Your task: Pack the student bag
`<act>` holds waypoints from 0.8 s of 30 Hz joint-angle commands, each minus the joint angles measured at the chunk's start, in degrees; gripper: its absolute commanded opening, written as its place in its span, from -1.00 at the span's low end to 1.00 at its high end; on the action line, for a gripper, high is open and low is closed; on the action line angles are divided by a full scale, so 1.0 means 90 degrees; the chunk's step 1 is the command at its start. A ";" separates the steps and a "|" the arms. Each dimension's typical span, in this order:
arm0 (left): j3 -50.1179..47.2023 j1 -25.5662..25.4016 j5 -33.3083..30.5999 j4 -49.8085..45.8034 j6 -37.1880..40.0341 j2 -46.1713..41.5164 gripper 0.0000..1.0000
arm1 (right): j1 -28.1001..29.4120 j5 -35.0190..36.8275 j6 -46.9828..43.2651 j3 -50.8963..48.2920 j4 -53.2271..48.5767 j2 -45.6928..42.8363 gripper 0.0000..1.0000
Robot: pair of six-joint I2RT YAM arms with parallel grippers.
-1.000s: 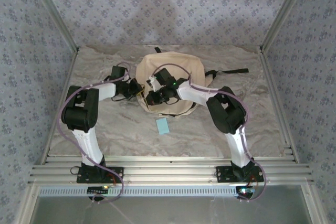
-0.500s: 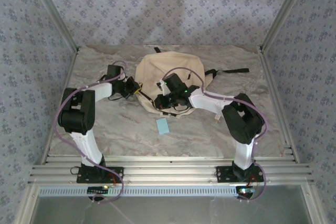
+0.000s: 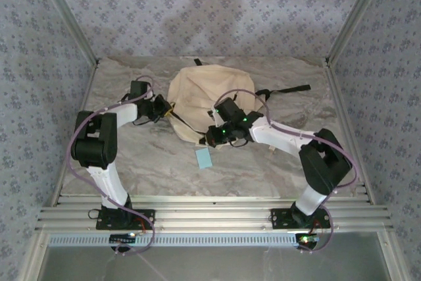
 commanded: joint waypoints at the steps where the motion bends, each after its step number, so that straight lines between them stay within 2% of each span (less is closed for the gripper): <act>1: 0.0195 0.0251 -0.0529 0.0321 -0.0035 -0.0132 -1.00 | -0.0249 0.0286 -0.0180 -0.0315 -0.0984 -0.0449 -1.00; 8: 0.0368 0.0285 -0.0409 0.0173 0.0022 0.0027 -1.00 | -0.1057 0.0401 -0.0485 -0.0529 -0.0928 -0.0966 -1.00; 9: 0.0384 0.0289 -0.0336 0.0122 -0.0003 0.0001 -0.74 | -0.1090 0.0383 -0.0482 -0.0477 -0.0738 -0.0947 -1.00; 10: 0.0382 0.0281 -0.0293 0.0036 -0.0042 -0.0059 -0.28 | -0.1077 0.0279 -0.0449 -0.0407 -0.0588 -0.0879 -1.00; 11: 0.0356 0.0266 -0.0273 -0.0058 -0.0073 -0.0144 0.02 | -0.1046 0.0162 -0.0444 -0.0330 -0.0465 -0.0809 -1.00; 13: 0.0191 0.0214 -0.0252 -0.0171 -0.0160 -0.0509 0.44 | -0.0949 0.0027 -0.0460 -0.0091 -0.0285 -0.0573 -1.00; 14: 0.0081 0.0193 -0.0248 -0.0205 -0.0190 -0.0713 0.51 | -0.0909 -0.0050 -0.0474 0.0031 -0.0202 -0.0474 -1.00; 15: -0.0037 0.0166 -0.0284 -0.0257 -0.0252 -0.0997 0.98 | -0.0864 -0.0145 -0.0475 0.0161 -0.0080 -0.0369 -1.00; 20: -0.0943 -0.0175 -0.0523 -0.0161 -0.1031 -0.2402 0.99 | -0.0700 -0.0610 -0.0433 0.0945 0.0416 0.0076 -1.00; 24: -0.1651 -0.0858 -0.0982 0.0254 -0.2153 -0.3170 0.99 | -0.0604 -0.0981 -0.0422 0.1464 0.0554 0.0366 -1.00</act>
